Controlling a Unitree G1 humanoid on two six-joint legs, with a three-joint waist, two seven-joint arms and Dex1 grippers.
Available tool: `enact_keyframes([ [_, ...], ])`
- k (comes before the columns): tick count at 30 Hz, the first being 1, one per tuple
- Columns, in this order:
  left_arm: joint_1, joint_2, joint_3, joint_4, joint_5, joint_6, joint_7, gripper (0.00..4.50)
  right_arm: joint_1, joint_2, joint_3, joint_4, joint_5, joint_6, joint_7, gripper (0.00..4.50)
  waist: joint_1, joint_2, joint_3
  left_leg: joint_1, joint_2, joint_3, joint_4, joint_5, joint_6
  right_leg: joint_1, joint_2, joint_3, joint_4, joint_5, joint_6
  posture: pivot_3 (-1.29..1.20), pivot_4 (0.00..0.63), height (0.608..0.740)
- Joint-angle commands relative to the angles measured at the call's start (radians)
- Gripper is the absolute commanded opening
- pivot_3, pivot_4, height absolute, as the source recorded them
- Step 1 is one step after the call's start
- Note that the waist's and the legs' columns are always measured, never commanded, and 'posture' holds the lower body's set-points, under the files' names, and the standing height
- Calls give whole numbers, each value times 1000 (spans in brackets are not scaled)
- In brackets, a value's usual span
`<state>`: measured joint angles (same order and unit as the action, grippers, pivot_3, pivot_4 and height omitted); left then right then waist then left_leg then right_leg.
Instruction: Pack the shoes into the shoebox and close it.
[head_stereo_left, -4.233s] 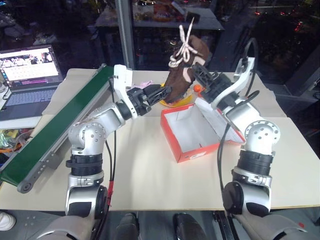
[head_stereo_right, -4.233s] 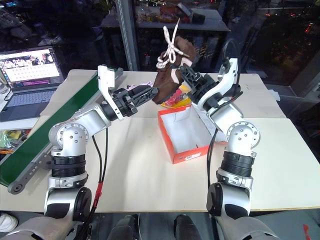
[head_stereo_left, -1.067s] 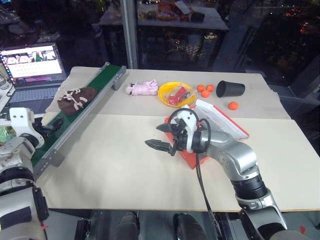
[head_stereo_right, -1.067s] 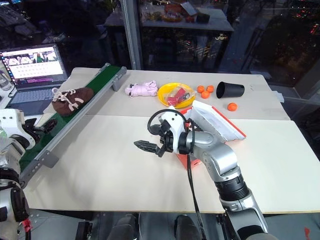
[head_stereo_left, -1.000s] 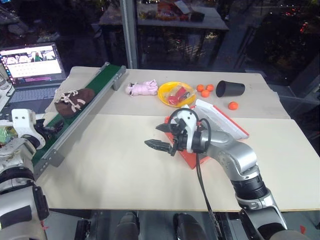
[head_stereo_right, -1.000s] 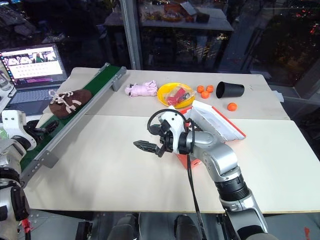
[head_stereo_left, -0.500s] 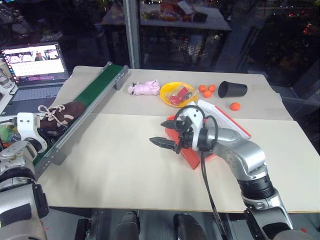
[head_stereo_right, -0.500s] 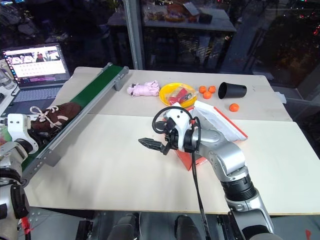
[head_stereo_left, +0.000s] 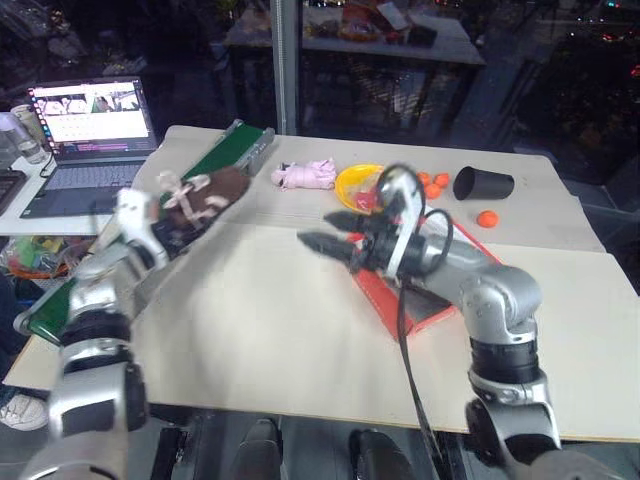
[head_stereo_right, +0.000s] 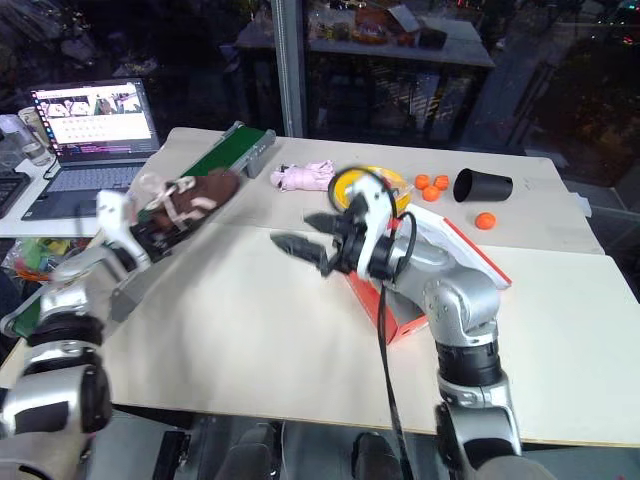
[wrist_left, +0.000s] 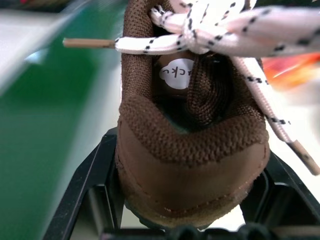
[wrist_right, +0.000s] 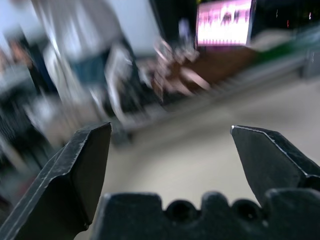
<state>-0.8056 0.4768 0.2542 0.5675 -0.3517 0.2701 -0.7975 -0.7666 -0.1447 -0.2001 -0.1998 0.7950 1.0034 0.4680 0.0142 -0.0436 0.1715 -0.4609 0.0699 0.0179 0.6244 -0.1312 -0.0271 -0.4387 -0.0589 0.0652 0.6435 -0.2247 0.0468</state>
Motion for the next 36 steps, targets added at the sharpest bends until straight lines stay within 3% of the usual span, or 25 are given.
enact_keyframes([
  [1,-64,-104,-80,-303,-78,148,68,2402,-100,58,-202,82,196,32,-194,4500,-7,0,0,0,0,0,0,0,0,0,0,0,0,0,0,0,150,740],
  [6,-119,-202,-127,-458,-146,274,116,2402,-171,58,-300,158,318,25,-342,4500,-30,0,0,1,0,-1,0,0,1,0,0,0,1,0,0,0,150,740],
  [10,-125,-223,-141,-503,-176,325,126,2402,-180,44,-315,171,368,-1,-403,4500,-61,2,1,3,0,-2,0,-1,2,0,1,2,2,0,0,0,150,740],
  [15,-94,-254,-163,-553,-198,370,125,2402,-170,12,-314,170,381,-40,-447,4500,-62,3,1,3,-1,-3,0,-1,2,0,1,2,2,0,1,0,150,740],
  [25,-113,-200,-138,-494,-170,329,111,2402,-113,-45,-299,149,424,-18,-472,4500,-56,3,1,2,-1,-2,0,-1,2,1,1,2,2,0,1,0,150,740],
  [36,-82,-229,-162,-556,-198,366,127,2402,-129,-65,-271,179,425,-39,-467,4500,-59,3,2,2,-1,-3,0,-1,2,1,1,2,1,0,1,0,150,740],
])
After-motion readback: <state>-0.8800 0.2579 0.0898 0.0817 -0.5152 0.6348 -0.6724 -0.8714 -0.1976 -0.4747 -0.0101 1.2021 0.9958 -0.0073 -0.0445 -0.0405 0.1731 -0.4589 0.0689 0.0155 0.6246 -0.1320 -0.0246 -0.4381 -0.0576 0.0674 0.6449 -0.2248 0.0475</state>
